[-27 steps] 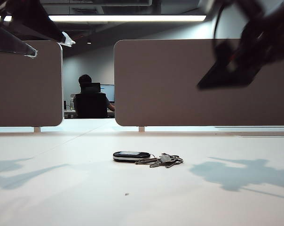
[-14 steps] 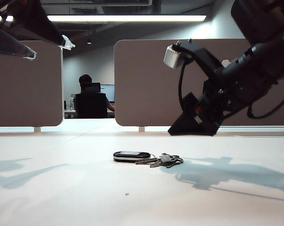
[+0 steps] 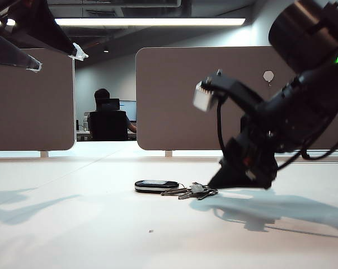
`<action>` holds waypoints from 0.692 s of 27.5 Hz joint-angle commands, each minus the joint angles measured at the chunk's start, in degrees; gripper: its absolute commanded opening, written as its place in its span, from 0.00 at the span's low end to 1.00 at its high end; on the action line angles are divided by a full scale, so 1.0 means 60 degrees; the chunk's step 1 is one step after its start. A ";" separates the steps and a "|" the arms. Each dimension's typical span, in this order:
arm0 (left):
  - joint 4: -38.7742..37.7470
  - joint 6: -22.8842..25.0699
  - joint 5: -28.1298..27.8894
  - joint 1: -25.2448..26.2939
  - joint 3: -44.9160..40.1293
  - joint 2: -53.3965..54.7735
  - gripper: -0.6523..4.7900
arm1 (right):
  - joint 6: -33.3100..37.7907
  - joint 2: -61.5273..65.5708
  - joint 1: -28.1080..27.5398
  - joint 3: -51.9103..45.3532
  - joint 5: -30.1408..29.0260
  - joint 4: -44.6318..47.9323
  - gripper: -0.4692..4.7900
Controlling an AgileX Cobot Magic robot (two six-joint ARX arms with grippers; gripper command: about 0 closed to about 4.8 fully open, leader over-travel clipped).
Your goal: Hang the bunch of keys on the hook.
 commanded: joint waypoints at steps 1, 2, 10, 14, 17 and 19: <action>0.0087 0.0022 -0.0022 0.0000 0.0047 0.0004 1.00 | -0.0128 0.0262 0.0018 0.0044 -0.0018 0.0299 0.71; 0.0087 0.0022 -0.0022 0.0000 0.0047 0.0000 1.00 | -0.0128 0.0332 0.0018 0.0044 -0.0018 0.0401 0.71; -0.0124 -0.0189 0.0015 0.0000 0.0044 -0.0011 1.00 | -0.0426 0.1155 0.0018 0.0091 0.0630 0.1501 0.70; -0.0164 -0.0189 0.0015 0.0000 0.0044 -0.0015 1.00 | -0.0459 0.1450 0.0018 0.0087 0.0929 0.1308 0.68; -0.0189 -0.0193 0.0015 0.0000 0.0044 -0.0033 1.00 | -0.0557 0.1515 0.0018 0.0091 0.0918 0.1020 0.46; -0.0208 -0.0193 0.0015 0.0000 0.0044 -0.0036 1.00 | -0.0557 0.1515 0.0018 0.0091 0.0918 0.0900 0.34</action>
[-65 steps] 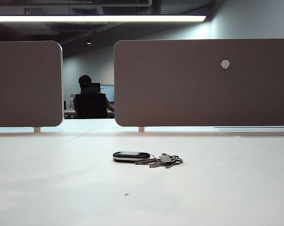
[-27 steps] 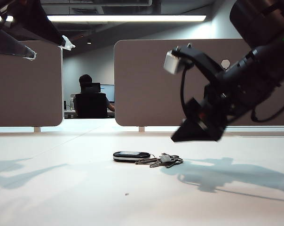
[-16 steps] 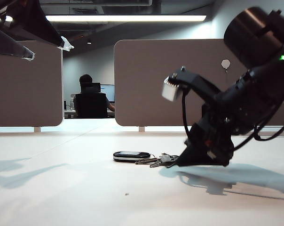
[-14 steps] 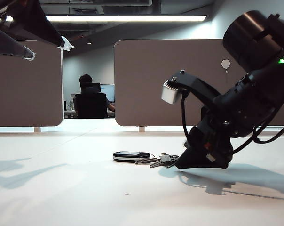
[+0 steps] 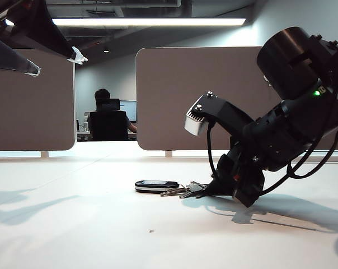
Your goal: Hang the bunch of keys on the hook.
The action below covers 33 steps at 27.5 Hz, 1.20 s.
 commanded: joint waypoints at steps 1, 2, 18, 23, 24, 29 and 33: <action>0.0040 0.0000 0.0011 -0.0004 0.0044 -0.0036 1.00 | -0.0066 0.0062 -0.0011 -0.0040 0.0138 -0.0776 0.29; 0.0040 0.0000 0.0007 -0.0004 0.0044 -0.0036 1.00 | -0.0066 0.0062 -0.0011 -0.0040 0.0142 -0.0794 0.21; 0.0667 -0.0033 0.0018 -0.0004 0.0051 -0.0040 1.00 | 0.1424 -0.3249 -0.0022 0.1140 0.0393 -0.1763 0.08; 0.2033 -0.0900 0.0087 -0.0004 0.0138 -0.0044 1.00 | 0.1453 -0.4069 -0.0157 0.3005 0.0991 -0.2881 0.08; 0.2127 -0.0889 0.0175 -0.0011 0.0219 -0.0040 1.00 | 0.1461 -0.4040 -0.0302 0.3661 0.1188 -0.3155 0.08; 0.2047 -0.0860 0.0270 -0.0025 0.0776 -0.0033 1.00 | 0.1978 -0.3326 -0.1147 0.5971 0.1581 -0.4528 0.08; 0.1741 -0.0860 0.0306 -0.0029 0.0900 -0.0033 1.00 | 0.2656 -0.3304 -0.1220 0.5818 0.1588 -0.5537 0.08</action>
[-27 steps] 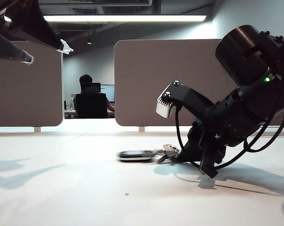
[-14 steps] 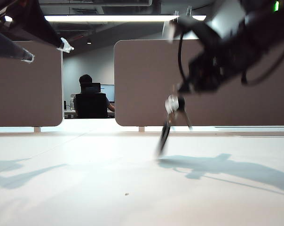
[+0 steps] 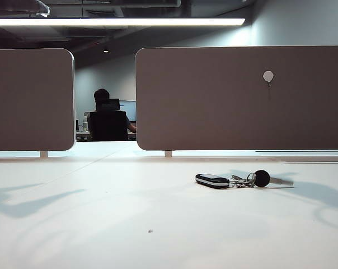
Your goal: Hang the bunch of keys on the hook.
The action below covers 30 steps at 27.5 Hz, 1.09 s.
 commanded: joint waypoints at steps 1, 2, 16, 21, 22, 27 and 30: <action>-0.0426 0.0000 0.0273 -0.0022 0.0047 -0.0015 1.00 | 0.1104 -0.0022 0.0025 -0.0495 -0.0040 -0.0980 0.08; -0.0550 0.0000 0.0280 -0.0022 0.0047 -0.0015 1.00 | 0.1355 -0.0022 0.0040 -0.0754 -0.0066 -0.1202 0.08; -0.1577 0.0036 0.0262 -0.0022 0.0044 -0.0015 1.00 | 0.2004 0.1399 0.0109 -0.4466 -0.1100 0.0423 0.52; -0.1738 0.0047 0.0248 -0.0018 0.0044 -0.0015 1.00 | 0.2167 0.2120 0.0109 -0.4466 -0.1016 0.1100 0.51; -0.1818 0.0160 0.0244 -0.0018 0.0044 -0.0015 1.00 | 0.2233 0.2218 0.0109 -0.4466 -0.0947 0.1282 0.50; -0.2036 0.0331 0.0219 -0.0018 0.0044 -0.0015 1.00 | 0.2565 0.2506 0.0109 -0.4455 -0.0696 0.1719 0.46; -0.2036 0.0331 0.0222 -0.0022 0.0044 -0.0015 1.00 | 0.3049 0.2524 0.0109 -0.4459 -0.0484 0.1752 0.46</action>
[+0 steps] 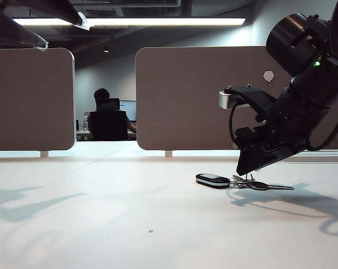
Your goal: Hang the bunch of keys on the hook.
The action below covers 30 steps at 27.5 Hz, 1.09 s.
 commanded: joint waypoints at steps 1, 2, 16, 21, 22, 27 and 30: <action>0.0058 0.0047 0.0007 -0.0015 0.0047 -0.0018 1.00 | 0.0452 -0.0018 -0.0004 0.0033 0.0219 0.0237 0.46; 0.0058 0.0047 0.0007 -0.0015 0.0047 -0.0018 1.00 | 0.0452 -0.0018 -0.0004 0.0033 0.0219 0.0277 0.46; 0.0102 0.0040 0.0055 -0.0015 0.0051 -0.0018 1.00 | 0.0918 0.0077 -0.0004 0.0029 0.0222 0.0153 0.46; 0.0098 0.0040 0.0084 -0.0015 0.0051 -0.0022 1.00 | 0.0962 0.0077 -0.0004 0.0033 0.0215 0.0142 0.12; 0.0098 0.0040 0.0084 -0.0015 0.0051 -0.0033 1.00 | 0.0962 0.0077 -0.0004 0.0033 0.0211 0.0138 0.07; 0.0102 0.0040 0.0080 -0.0015 0.0051 -0.0149 1.00 | 0.0962 0.0077 -0.0004 0.0044 0.0215 -0.0055 0.07; 0.0102 0.0040 0.0076 -0.0015 0.0051 -0.0182 1.00 | 0.0962 0.0073 -0.0004 0.0044 0.0219 -0.0047 0.07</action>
